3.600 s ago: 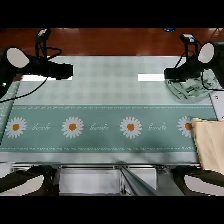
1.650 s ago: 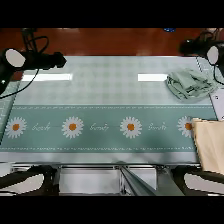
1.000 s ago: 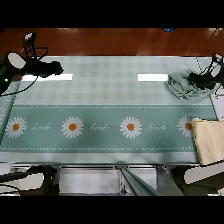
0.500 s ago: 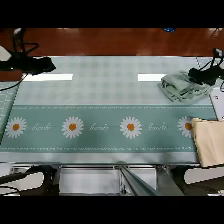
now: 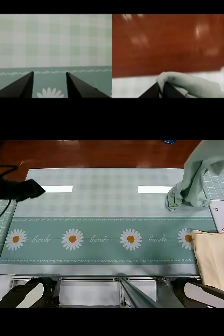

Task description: Fold the shirts.

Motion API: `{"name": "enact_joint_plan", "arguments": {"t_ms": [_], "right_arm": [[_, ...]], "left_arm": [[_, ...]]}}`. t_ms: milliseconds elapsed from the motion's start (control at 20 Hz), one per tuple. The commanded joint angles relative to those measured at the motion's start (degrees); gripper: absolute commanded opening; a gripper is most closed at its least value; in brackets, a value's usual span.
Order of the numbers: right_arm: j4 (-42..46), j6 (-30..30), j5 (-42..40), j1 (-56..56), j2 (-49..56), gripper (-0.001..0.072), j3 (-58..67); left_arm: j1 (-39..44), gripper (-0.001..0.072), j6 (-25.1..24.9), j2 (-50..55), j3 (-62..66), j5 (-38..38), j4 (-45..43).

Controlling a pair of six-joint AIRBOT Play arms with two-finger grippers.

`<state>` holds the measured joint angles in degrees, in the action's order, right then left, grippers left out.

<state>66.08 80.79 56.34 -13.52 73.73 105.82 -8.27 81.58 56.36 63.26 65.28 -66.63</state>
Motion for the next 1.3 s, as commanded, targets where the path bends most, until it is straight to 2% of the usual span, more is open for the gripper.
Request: {"name": "enact_joint_plan", "arguments": {"t_ms": [0, 200, 350, 450, 600, 700, 850, 1100, 1150, 1200, 1250], "right_arm": [[-1.07, -0.92, 0.83, 4.98, -2.95, 0.0022, 11.80], [-1.05, -2.29, 1.01, 11.63, -5.27, 0.0022, 13.79], [-1.05, -3.17, 7.98, 18.40, -5.77, 0.0022, 13.68], [-1.07, -3.54, 12.00, 24.04, -5.79, 0.0022, 9.77], [-1.25, -1.90, 13.73, 33.29, -4.57, 0.0022, -3.21], [-1.29, -0.81, 9.81, 40.65, -2.67, 0.0022, -14.80], [-4.61, 1.29, -1.97, 49.79, 2.67, 0.0022, -28.02], [-15.63, 1.27, -13.03, 55.52, 15.56, 0.0032, -30.03], [-18.29, 1.25, -13.97, 54.90, 16.76, 0.0239, -29.86], [-18.47, 0.74, -14.08, 53.70, 16.94, 0.0414, -29.44], [-17.16, 0.76, -12.61, 51.47, 16.55, 0.0411, -28.22]], "left_arm": [[0.68, 0.0505, -0.09, -10.12, -10.91, -0.72, 1.09], [0.68, 0.0505, -0.07, -16.28, -16.04, -0.72, 1.07], [0.68, 0.0505, -0.07, -17.57, -16.13, -1.27, 1.09], [0.68, 0.0505, -0.07, -17.51, -16.13, -1.81, 1.11], [0.68, 0.0505, -0.07, -17.53, -16.13, -1.99, 1.11], [0.68, 0.0505, -0.07, -17.53, -16.13, -1.99, 1.09], [0.68, 0.0505, -0.07, -17.53, -16.15, -1.99, 1.09], [2.12, 0.0505, -0.07, -16.55, -16.35, 0.02, 1.11], [3.02, 0.0505, -0.07, -16.15, -16.85, 0.20, 1.11], [3.85, 0.0505, -0.09, -15.76, -17.40, 0.17, 1.07], [4.26, 0.0506, -0.24, -15.15, -17.70, 0.22, 0.66]]}}
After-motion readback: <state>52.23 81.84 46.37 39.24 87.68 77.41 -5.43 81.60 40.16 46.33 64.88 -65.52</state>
